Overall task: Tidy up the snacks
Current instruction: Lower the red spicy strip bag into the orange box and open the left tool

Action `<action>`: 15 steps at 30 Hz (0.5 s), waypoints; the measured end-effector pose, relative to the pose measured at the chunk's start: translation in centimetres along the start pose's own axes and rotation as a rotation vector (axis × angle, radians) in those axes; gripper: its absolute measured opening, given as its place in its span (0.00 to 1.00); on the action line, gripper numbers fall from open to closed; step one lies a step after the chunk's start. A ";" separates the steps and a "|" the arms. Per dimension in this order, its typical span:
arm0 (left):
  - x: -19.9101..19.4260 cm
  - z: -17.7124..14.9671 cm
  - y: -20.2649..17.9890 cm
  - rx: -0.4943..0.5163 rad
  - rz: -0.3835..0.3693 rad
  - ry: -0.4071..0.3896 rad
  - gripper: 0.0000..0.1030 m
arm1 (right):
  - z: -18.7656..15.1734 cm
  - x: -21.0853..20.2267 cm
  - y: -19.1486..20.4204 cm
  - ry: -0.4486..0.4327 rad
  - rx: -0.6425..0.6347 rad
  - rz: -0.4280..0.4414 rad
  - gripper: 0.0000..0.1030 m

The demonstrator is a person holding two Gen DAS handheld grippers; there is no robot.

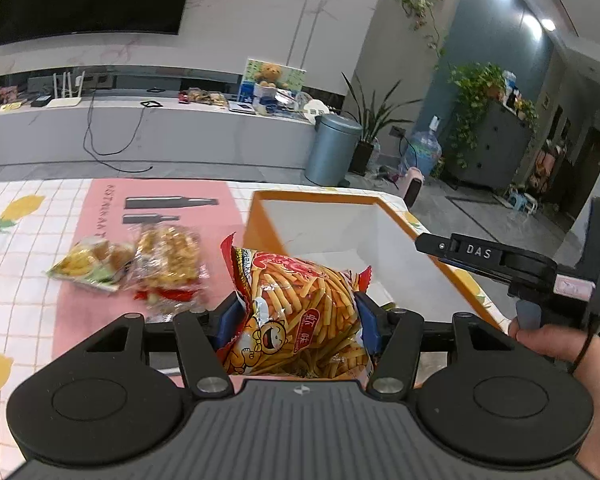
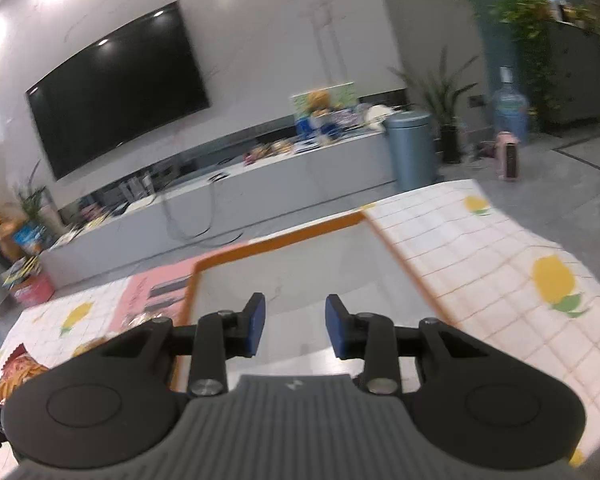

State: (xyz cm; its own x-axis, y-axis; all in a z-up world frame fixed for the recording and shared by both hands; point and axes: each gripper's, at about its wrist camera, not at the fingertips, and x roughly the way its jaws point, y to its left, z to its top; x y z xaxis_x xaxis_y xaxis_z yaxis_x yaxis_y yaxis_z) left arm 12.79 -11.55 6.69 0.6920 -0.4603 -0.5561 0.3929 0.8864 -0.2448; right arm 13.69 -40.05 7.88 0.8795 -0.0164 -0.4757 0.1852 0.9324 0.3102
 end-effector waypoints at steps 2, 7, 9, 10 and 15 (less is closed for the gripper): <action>1.0 0.7 -1.2 0.013 -0.001 0.014 0.65 | 0.4 -0.6 -0.9 -0.019 0.047 0.006 0.32; 4.0 1.4 -4.3 0.059 0.024 0.051 0.65 | 0.9 -1.3 -2.1 -0.042 0.067 -0.005 0.33; 5.3 1.3 -5.0 0.050 0.050 0.081 0.65 | 1.1 -1.5 -2.2 -0.060 0.009 -0.022 0.33; 6.3 1.3 -5.3 0.041 0.062 0.109 0.65 | 1.2 -1.6 -1.9 -0.067 -0.016 -0.029 0.33; 9.3 1.2 -6.0 0.040 0.074 0.153 0.65 | 1.7 -2.2 -3.1 -0.087 -0.037 0.002 0.34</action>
State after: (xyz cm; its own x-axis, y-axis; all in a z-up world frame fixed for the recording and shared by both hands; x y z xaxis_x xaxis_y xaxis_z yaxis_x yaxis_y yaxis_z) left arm 17.56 -21.23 3.94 0.6210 -0.3780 -0.6867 0.3697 0.9137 -0.1687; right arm 11.95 -43.50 9.38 0.9150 -0.0443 -0.4011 0.1685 0.9452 0.2798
